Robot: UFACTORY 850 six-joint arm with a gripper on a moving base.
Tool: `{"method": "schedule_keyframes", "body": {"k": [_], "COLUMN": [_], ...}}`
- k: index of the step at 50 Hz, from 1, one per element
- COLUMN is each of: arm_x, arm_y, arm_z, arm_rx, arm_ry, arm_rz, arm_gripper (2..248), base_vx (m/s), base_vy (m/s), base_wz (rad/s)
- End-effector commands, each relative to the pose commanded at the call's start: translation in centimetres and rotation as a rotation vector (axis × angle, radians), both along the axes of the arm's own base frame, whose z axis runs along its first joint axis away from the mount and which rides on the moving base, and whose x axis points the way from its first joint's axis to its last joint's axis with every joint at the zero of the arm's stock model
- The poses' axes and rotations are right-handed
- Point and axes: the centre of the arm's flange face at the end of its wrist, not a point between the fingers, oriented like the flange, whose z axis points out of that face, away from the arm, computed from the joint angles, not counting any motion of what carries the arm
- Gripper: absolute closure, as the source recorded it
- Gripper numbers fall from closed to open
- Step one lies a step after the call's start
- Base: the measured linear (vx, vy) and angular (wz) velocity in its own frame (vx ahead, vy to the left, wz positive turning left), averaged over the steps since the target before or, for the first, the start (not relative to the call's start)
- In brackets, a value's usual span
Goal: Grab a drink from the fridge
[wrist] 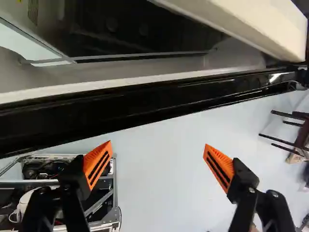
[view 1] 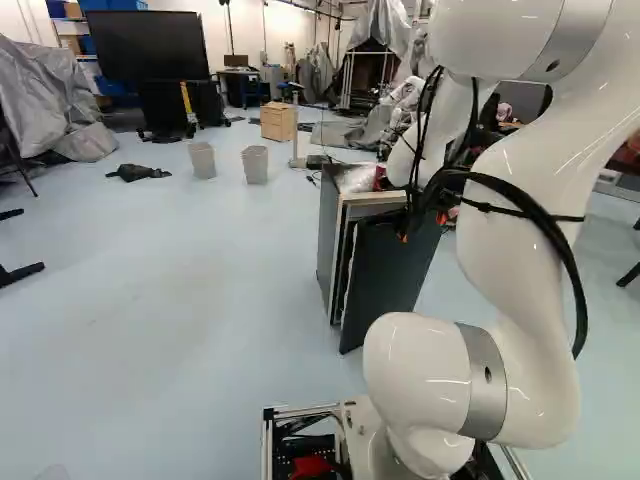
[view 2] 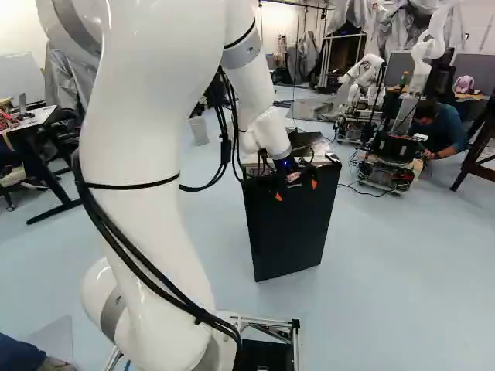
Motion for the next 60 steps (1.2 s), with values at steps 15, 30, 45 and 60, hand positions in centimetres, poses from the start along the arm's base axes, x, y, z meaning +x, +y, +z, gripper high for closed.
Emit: {"method": "schedule_keyframes", "body": {"k": [15,30,45,60], "arm_x": [1.6,2.8,3.9,4.9], "arm_y": [0.1,0.1,0.2,0.2], "arm_z": [0.0,0.0,0.0,0.0], "arm_rx": [-0.003,-0.004,-0.004,-0.004], "arm_ry": [-0.009,-0.025,-0.042,-0.058], "arm_rz": [0.012,0.023,0.033,0.043], "arm_gripper": [3,3,3,3], "base_vx": [0.000,0.000,0.000,0.000], "base_vy": [0.000,0.000,0.000,0.000], "base_wz": [0.000,0.000,0.000,0.000]}}
